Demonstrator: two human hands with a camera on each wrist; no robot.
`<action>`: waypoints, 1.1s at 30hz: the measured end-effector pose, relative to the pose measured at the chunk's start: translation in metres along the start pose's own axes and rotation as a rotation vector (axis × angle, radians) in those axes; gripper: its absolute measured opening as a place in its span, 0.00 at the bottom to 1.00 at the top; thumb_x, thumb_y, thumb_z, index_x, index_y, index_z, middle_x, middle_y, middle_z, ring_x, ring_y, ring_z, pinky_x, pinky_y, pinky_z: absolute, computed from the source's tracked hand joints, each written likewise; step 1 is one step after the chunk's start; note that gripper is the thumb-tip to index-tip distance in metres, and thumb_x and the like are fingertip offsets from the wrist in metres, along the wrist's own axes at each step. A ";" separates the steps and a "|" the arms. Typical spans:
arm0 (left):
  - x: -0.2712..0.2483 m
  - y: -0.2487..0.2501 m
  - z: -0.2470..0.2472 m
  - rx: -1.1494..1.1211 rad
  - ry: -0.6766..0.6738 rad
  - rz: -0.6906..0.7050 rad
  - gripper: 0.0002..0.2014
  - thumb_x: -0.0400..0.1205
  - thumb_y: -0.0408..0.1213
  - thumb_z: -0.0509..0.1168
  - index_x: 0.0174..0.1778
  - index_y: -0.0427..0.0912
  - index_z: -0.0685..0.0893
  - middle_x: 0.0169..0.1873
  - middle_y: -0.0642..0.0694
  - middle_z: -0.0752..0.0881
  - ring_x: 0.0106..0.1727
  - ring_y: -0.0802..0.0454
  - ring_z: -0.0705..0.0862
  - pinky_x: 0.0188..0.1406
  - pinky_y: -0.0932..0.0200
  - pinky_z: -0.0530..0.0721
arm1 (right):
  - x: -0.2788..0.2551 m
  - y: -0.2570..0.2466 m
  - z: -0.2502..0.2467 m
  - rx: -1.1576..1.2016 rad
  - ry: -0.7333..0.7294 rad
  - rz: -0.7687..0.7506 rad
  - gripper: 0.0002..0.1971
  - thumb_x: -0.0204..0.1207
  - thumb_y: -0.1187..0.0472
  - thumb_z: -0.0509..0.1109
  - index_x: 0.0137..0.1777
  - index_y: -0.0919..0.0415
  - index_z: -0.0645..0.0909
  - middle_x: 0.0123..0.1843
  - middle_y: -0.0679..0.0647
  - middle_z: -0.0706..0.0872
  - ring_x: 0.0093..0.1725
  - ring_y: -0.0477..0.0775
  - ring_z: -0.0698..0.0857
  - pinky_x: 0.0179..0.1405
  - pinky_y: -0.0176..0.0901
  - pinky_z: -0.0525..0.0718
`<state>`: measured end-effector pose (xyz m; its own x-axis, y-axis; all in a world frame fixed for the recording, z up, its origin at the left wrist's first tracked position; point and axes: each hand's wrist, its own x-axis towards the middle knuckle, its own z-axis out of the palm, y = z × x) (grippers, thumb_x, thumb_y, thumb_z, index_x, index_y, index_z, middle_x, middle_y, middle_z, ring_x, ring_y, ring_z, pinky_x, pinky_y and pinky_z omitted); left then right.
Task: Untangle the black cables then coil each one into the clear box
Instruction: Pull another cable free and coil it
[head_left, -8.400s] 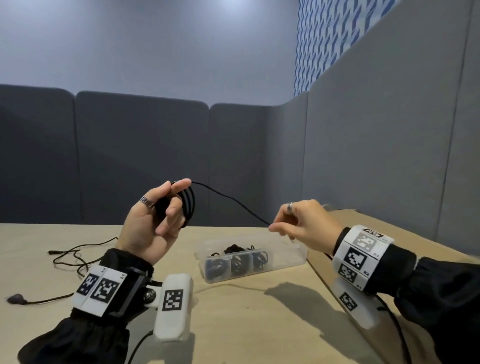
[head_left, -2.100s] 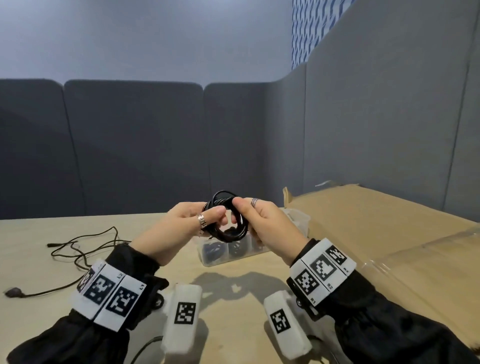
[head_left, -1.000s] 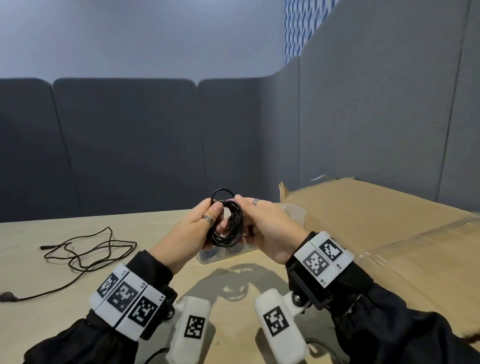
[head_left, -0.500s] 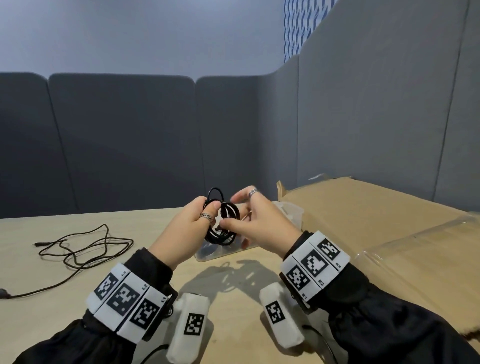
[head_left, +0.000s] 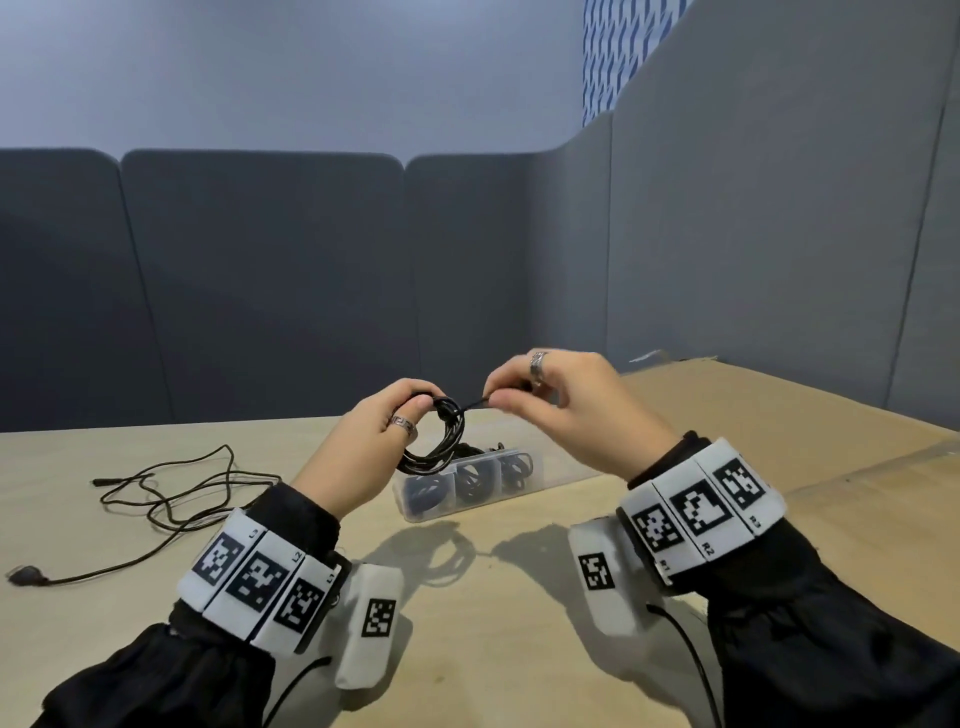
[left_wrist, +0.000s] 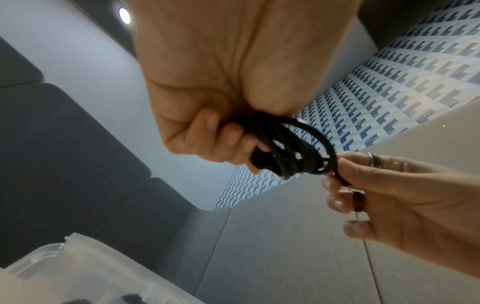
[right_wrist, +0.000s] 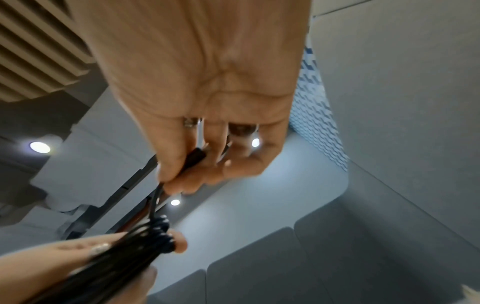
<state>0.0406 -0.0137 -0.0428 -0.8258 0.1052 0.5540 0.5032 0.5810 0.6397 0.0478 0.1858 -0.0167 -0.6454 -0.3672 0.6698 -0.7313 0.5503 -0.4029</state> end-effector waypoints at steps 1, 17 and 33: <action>-0.001 0.002 0.001 -0.007 -0.022 0.003 0.11 0.87 0.42 0.53 0.50 0.51 0.82 0.22 0.61 0.76 0.25 0.65 0.72 0.27 0.69 0.68 | 0.002 0.004 -0.001 -0.020 0.087 -0.005 0.05 0.78 0.57 0.70 0.47 0.53 0.88 0.42 0.47 0.82 0.43 0.47 0.80 0.46 0.36 0.77; -0.008 0.016 0.016 -0.110 0.094 0.155 0.09 0.87 0.38 0.53 0.58 0.44 0.77 0.45 0.59 0.81 0.42 0.75 0.78 0.41 0.79 0.72 | 0.005 0.000 0.038 0.799 -0.053 0.392 0.07 0.83 0.66 0.61 0.50 0.62 0.81 0.37 0.54 0.84 0.32 0.45 0.83 0.31 0.36 0.84; -0.009 0.020 0.011 -0.274 0.099 0.158 0.11 0.79 0.49 0.64 0.52 0.47 0.79 0.45 0.51 0.85 0.44 0.66 0.82 0.43 0.73 0.78 | 0.002 -0.004 0.034 0.799 -0.151 0.368 0.14 0.82 0.51 0.62 0.49 0.61 0.82 0.43 0.55 0.85 0.41 0.49 0.82 0.42 0.39 0.78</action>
<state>0.0556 0.0059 -0.0412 -0.7098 0.0899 0.6986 0.6843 0.3235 0.6535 0.0417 0.1569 -0.0350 -0.8505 -0.3965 0.3456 -0.3710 -0.0134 -0.9285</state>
